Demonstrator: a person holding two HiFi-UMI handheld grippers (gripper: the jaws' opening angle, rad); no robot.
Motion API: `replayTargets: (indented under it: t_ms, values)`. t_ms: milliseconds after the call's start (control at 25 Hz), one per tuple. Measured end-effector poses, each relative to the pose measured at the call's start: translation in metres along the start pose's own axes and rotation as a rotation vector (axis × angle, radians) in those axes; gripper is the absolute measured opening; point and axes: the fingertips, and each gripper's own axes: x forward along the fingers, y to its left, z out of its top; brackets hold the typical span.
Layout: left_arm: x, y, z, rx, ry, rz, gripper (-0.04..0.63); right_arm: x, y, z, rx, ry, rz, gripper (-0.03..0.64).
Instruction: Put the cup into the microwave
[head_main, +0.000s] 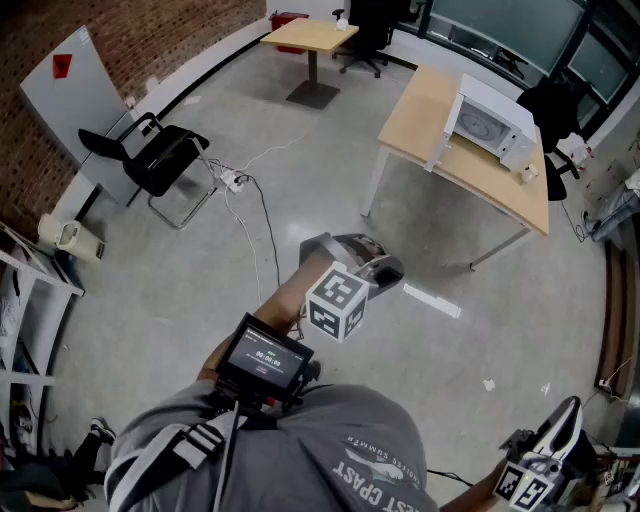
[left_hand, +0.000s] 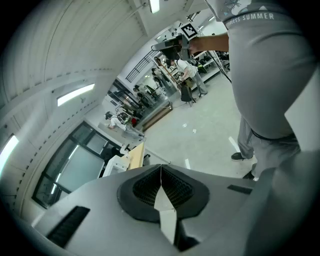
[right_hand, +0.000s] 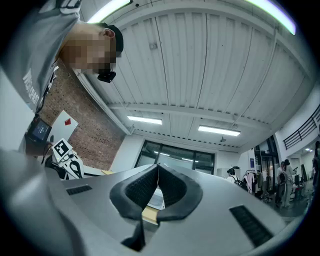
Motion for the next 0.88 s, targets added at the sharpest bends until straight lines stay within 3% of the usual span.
replayTargets:
  t_ms: [280,520,600,720,880]
  values:
    - [-0.012,-0.001,-0.004,-0.001,-0.029,0.018,0.021,-0.010,0.012,0.004,-0.003,0.009,-0.017,0.021]
    - [-0.025,0.009,0.010,-0.070,-0.156,0.069,0.021,-0.020,0.018,0.007,-0.006,0.025,-0.042,0.021]
    - [-0.029,0.014,0.016,-0.134,-0.222,0.092,0.021,-0.024,0.019,0.004,-0.003,0.030,-0.047,0.021]
    - [-0.051,0.034,0.027,-0.383,-0.441,0.123,0.021,-0.029,0.023,0.002,-0.002,0.037,-0.058,0.021]
    - [-0.100,0.079,0.030,-0.909,-0.918,0.100,0.021,-0.032,0.029,-0.004,0.027,0.045,-0.047,0.021]
